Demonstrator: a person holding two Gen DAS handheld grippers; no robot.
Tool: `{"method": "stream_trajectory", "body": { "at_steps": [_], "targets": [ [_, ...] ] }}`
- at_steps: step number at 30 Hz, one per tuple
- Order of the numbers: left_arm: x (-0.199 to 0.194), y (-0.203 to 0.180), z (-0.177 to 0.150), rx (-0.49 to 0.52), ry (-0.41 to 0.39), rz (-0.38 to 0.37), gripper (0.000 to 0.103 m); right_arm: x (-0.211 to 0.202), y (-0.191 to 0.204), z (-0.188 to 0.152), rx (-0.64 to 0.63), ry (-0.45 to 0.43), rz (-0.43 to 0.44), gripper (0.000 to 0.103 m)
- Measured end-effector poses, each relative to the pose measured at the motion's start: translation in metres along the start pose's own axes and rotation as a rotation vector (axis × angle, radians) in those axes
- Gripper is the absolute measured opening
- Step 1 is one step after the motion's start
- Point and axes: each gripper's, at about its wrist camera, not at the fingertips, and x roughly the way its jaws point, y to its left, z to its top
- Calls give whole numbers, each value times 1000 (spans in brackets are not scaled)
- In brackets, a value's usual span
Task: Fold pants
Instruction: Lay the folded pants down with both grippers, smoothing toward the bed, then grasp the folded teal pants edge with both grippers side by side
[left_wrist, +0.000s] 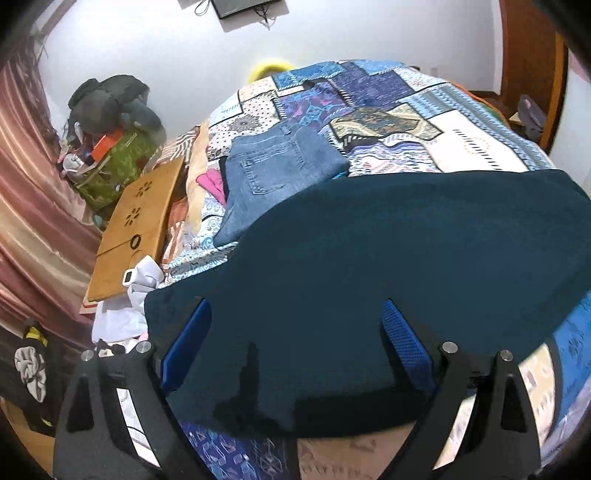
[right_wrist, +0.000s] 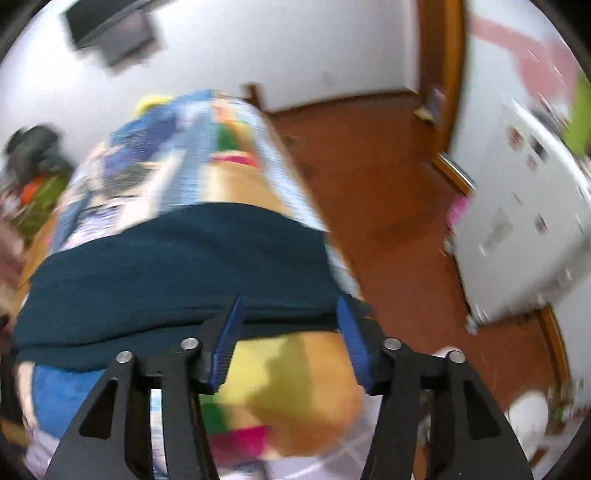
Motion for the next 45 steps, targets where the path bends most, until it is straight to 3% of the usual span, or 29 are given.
{"method": "stream_trajectory", "body": {
  "at_steps": [5, 11, 13, 16, 18, 23, 26, 28, 31, 32, 33, 37, 40, 45],
  "targets": [
    [-10, -11, -14, 31, 2, -45, 94, 9, 88, -5, -213, -4, 169, 59],
    [-7, -31, -31, 85, 41, -104, 94, 35, 169, -22, -404, 68, 324, 59],
    [-4, -39, -36, 105, 64, -141, 94, 47, 190, -27, -461, 98, 341, 59],
    [-2, -49, -37, 142, 47, -111, 94, 62, 213, -34, -528, 133, 364, 59],
    [3, -51, -32, 139, 59, -132, 94, 66, 225, -41, -573, 151, 363, 59],
    [17, -58, -20, 109, 97, -214, 95, 76, 242, -43, -618, 148, 365, 60],
    [21, -63, -16, 102, 100, -241, 94, 79, 252, -48, -651, 125, 363, 54],
    [19, -67, -14, 104, 80, -246, 89, 78, 258, -49, -656, 114, 372, 41],
    [7, -75, -13, 136, 38, -246, 57, 72, 265, -49, -683, 89, 367, 18],
    [3, -77, -13, 152, 26, -231, 37, 67, 265, -49, -690, 73, 368, 16],
    [-1, -79, -13, 167, 15, -213, 24, 63, 265, -49, -690, 61, 371, 14],
    [-15, -78, -15, 171, -33, -188, 18, 47, 262, -44, -670, 34, 400, 12],
    [-24, -74, -17, 166, -41, -210, 17, 40, 261, -46, -665, 32, 408, 12],
    [-10, -75, -26, 155, 45, -259, 18, 53, 257, -53, -601, 135, 428, 18]
  ]
}}
